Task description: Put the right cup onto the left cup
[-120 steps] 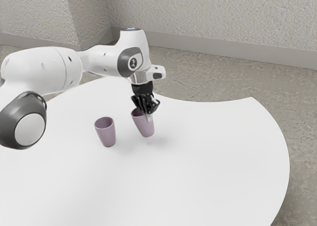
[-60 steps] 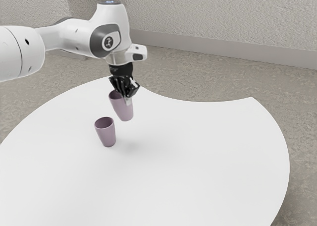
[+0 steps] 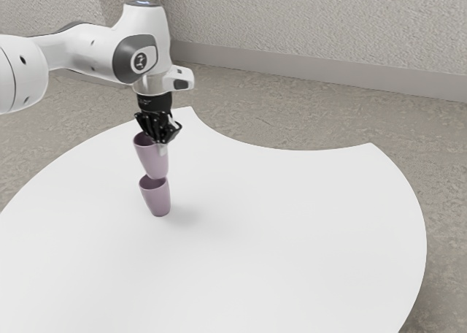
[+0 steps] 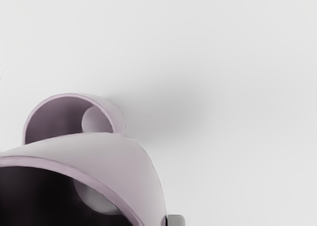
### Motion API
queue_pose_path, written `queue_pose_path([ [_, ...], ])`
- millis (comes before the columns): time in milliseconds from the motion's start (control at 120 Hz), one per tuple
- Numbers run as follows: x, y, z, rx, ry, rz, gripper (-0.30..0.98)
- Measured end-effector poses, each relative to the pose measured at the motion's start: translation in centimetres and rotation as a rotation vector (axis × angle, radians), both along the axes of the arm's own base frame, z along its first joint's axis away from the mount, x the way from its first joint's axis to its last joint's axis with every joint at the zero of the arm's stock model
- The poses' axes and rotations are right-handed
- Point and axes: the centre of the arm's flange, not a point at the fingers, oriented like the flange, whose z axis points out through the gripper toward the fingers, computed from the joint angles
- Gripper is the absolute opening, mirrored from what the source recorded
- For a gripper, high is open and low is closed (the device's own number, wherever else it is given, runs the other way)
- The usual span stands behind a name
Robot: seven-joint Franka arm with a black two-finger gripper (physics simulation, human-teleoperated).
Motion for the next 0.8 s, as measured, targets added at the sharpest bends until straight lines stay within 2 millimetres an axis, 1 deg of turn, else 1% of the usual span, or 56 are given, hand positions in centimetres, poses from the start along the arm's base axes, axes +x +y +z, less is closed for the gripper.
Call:
queue_pose_path([
  [283,0.1,1.4,-0.9,0.021,0.020,0.027,-0.10],
  [567,0.6,2.1,-2.5,0.031,0.039,0.044,-0.10],
  [800,1.0,2.3,-3.6,0.036,0.050,0.048,-0.10],
])
